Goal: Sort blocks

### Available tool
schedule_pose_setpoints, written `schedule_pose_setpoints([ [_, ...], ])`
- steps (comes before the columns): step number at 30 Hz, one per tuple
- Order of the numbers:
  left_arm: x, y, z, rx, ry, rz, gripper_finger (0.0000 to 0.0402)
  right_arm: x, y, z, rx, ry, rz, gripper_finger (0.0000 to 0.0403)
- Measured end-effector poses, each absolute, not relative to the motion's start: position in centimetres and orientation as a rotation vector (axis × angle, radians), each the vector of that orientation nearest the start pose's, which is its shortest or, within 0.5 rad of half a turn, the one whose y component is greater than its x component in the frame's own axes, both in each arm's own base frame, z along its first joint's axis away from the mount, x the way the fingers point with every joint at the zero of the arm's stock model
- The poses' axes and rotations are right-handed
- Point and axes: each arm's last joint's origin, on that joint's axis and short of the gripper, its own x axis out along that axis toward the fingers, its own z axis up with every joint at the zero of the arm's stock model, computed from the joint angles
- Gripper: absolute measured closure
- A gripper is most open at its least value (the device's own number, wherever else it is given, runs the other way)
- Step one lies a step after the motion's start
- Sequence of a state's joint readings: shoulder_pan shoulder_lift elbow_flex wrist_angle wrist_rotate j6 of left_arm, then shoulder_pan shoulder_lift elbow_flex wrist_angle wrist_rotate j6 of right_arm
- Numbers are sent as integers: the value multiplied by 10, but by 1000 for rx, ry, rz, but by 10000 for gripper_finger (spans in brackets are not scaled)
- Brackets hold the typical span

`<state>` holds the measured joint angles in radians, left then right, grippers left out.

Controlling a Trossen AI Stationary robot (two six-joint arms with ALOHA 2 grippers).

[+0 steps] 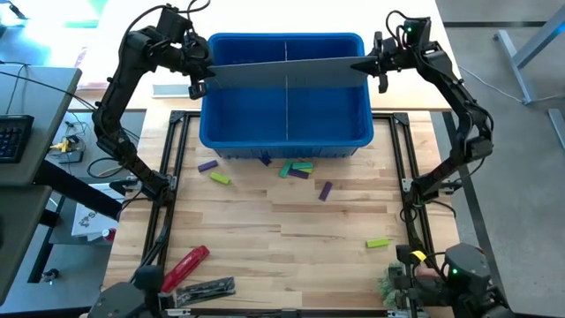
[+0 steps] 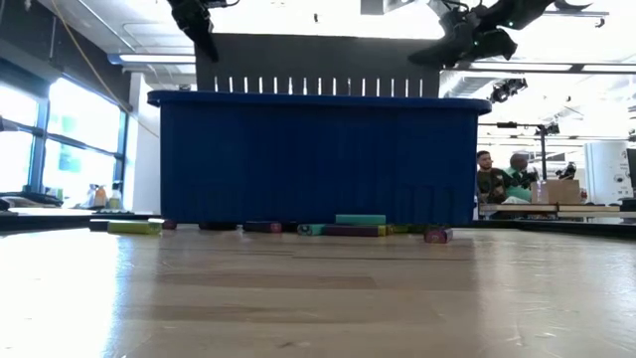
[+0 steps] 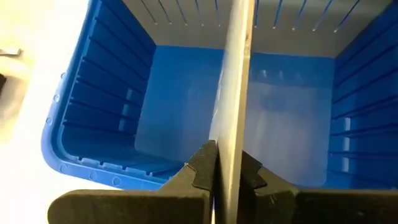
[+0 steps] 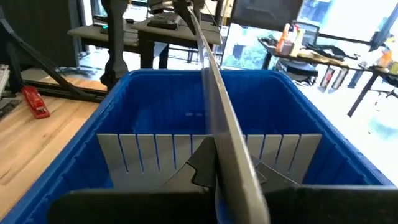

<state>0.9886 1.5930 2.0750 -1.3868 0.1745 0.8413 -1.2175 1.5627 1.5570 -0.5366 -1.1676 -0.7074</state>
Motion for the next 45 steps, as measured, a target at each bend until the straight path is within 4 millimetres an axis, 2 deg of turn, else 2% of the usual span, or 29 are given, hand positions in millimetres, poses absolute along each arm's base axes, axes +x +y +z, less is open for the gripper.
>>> schedule_pose_setpoints([
  [18,157,229,457,242,1006,363,401,139,-300,380,-244,229,35,403],
  [27,165,240,446,208,1032,330,401,136,-295,372,-213,309,19,403],
  [32,168,245,441,191,1039,323,401,138,-302,365,-192,339,-1,403],
  [41,174,254,430,143,1076,320,401,145,-324,337,-128,364,8,403],
  [45,176,257,424,108,1096,306,401,142,-330,334,-127,365,-13,403],
])
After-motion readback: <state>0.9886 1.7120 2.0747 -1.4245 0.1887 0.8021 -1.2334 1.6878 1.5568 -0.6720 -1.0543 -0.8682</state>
